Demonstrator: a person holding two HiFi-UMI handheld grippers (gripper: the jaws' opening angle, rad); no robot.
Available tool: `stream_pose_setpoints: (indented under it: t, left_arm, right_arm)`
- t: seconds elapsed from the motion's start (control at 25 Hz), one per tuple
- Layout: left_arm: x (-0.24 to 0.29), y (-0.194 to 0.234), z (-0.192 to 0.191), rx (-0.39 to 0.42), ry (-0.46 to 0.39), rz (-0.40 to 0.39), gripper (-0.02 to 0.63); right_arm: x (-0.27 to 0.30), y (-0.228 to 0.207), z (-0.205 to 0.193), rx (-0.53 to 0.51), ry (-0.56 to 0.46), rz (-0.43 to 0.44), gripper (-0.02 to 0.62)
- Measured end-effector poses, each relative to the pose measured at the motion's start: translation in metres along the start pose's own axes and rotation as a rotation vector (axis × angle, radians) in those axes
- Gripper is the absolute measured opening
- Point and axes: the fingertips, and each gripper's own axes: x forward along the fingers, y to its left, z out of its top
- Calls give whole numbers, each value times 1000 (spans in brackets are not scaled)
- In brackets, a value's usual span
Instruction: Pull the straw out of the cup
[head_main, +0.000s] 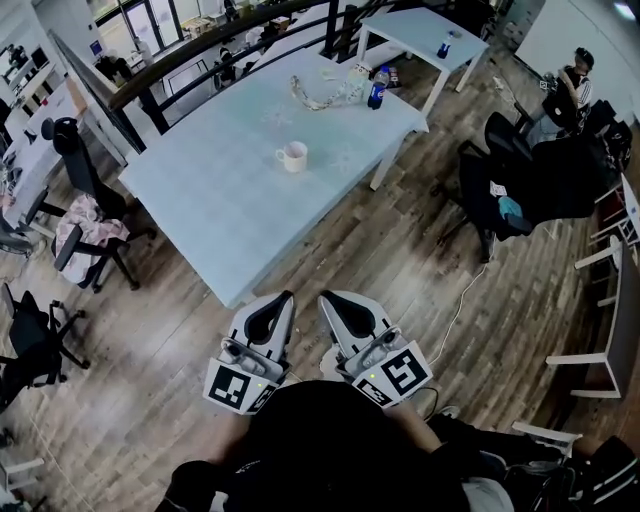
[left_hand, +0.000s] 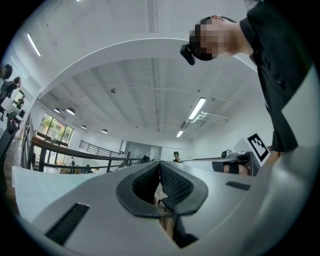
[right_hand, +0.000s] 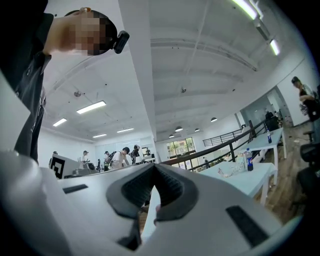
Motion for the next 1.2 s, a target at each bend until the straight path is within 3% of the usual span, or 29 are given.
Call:
stream_pose_setpoints:
  t: [0.36, 0.64, 1.2]
  left_arm:
    - [91, -16, -17, 8, -25, 87, 14]
    - [127, -26, -34, 16, -10, 88, 14]
    - [187, 30, -47, -15, -13, 101, 14]
  right_arm:
    - [-3, -94, 17, 12, 10, 100, 8]
    - [-9, -134, 24, 20, 5, 106, 8]
    - [41, -193, 24, 23, 35, 94, 8]
